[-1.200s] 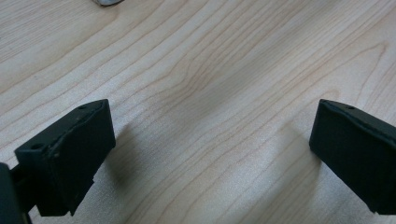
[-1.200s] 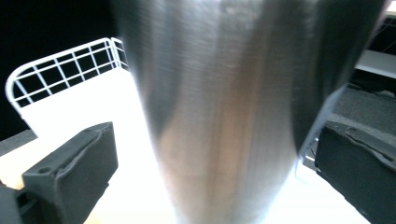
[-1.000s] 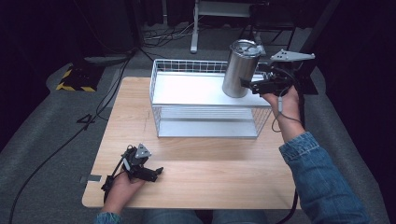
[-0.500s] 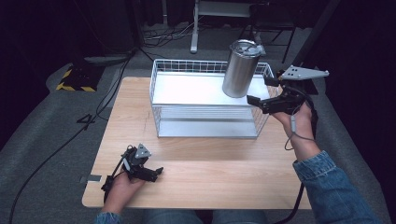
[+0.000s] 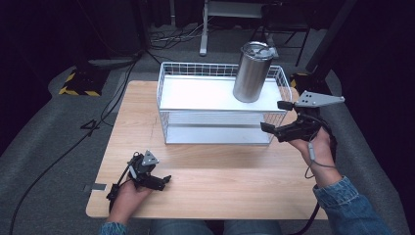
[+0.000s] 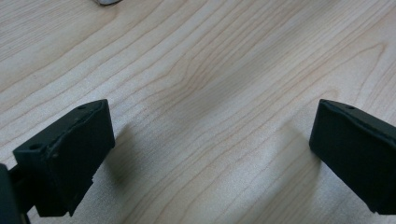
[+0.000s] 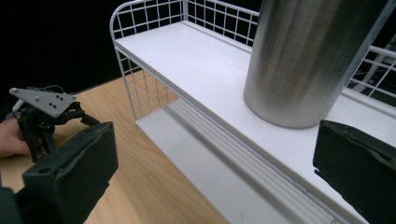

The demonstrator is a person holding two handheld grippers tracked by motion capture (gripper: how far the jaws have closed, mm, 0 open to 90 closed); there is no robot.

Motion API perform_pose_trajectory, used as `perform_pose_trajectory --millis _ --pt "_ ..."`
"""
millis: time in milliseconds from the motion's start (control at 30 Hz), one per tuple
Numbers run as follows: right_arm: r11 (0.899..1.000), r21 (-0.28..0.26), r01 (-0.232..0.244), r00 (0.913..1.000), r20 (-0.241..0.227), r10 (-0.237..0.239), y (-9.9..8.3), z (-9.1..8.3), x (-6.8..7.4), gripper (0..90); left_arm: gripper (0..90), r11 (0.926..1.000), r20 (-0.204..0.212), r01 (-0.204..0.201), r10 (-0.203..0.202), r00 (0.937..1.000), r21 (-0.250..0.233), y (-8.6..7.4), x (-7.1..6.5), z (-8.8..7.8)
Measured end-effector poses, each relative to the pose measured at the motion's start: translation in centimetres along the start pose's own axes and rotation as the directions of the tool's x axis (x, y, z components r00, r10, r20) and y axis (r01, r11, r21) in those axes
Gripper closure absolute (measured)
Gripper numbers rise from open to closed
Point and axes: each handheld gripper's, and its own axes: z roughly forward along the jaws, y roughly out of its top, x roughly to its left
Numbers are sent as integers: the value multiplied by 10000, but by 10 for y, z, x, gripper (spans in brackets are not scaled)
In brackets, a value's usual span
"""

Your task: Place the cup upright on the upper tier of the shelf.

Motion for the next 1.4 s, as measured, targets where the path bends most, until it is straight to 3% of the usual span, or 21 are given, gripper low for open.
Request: perform_pose_trajectory --millis 100,367,733,1200,1400 --pt "10000 -5 -41 10000 -52 41 -6 -1 1 5 5 10000 -26 -36 36 10000 5 0 0 0" --pt "9968 777 -174 9996 -197 190 -34 1 7 8 5 10000 -32 -49 49 10000 4 0 0 0" --pt "9924 1185 -337 9989 -284 373 -64 6 14 57 5 10000 -34 -48 48 10000 4 0 0 0" --pt "9799 1881 -660 9970 -277 725 -110 27 26 83 5 10000 -41 -52 52 10000 4 0 0 0" --pt "9711 2316 -585 9974 -281 668 -130 37 31 85 5 10000 -36 -48 48 10000 3 0 0 0"
